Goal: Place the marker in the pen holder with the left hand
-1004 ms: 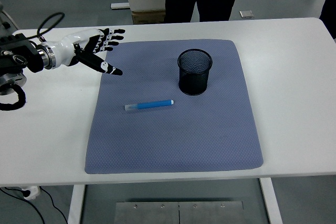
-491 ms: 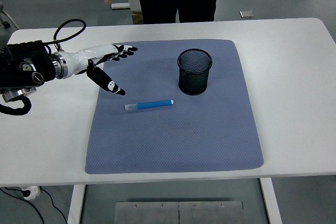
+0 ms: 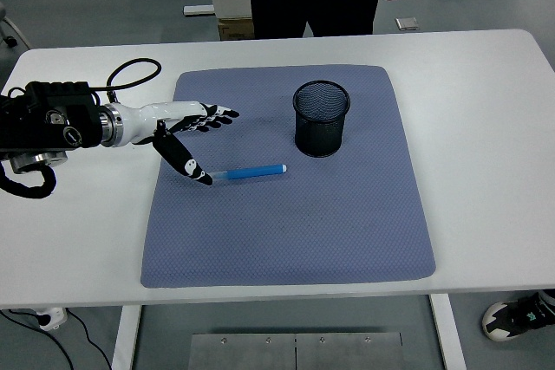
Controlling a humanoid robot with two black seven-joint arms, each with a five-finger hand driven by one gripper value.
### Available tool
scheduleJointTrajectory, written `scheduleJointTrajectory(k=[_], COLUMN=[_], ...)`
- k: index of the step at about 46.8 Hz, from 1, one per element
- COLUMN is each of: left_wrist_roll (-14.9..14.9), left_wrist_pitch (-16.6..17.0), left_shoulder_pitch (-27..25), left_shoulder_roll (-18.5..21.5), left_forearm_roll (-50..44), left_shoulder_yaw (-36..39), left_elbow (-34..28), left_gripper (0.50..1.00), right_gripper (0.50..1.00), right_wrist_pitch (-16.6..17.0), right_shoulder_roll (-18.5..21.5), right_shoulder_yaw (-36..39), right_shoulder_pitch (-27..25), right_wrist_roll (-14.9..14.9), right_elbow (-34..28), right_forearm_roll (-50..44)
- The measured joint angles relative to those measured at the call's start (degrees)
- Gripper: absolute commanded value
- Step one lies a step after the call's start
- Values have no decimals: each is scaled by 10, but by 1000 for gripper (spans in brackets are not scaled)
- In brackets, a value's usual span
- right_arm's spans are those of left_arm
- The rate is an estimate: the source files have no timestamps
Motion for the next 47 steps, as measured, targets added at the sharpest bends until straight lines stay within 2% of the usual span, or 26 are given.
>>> scheduleJointTrajectory(k=[5, 9, 10, 12, 16, 23, 36, 42, 47], left_wrist_roll=[-2, -1, -1, -1, 0, 2, 16, 21, 21], left_wrist_pitch=[8, 46, 66, 74, 114, 165, 214, 263, 279], left_shoulder_pitch=[-2, 0, 1, 1, 4, 11, 12, 11, 11], left_shoulder_roll=[-5, -15, -22, -25, -43, -66, -94, -111, -119], left_forearm_roll=[-17, -15, -12, -11, 0, 15, 16, 16, 16], left_shoulder_yaw=[-1, -1, -1, -1, 1, 2, 13, 35, 48], left_elbow=[0, 1, 1, 1, 0, -2, -15, -20, -26], left_gripper=[1000, 1000, 1000, 1000, 1000, 1000, 1000, 1000, 1000], right_gripper=[1000, 1000, 1000, 1000, 1000, 1000, 1000, 1000, 1000], right_wrist_pitch=[0, 0, 0, 0, 0, 0, 0, 0, 0], right_shoulder_roll=[0, 0, 0, 0, 0, 0, 0, 0, 0], right_shoulder_yaw=[0, 0, 0, 0, 0, 0, 0, 0, 0], right_shoulder_pitch=[0, 0, 0, 0, 0, 0, 0, 0, 0], right_wrist_roll=[0, 0, 0, 0, 0, 0, 0, 0, 0], right_elbow=[0, 0, 0, 0, 0, 0, 0, 0, 0], right_forearm_roll=[0, 0, 0, 0, 0, 0, 0, 0, 0])
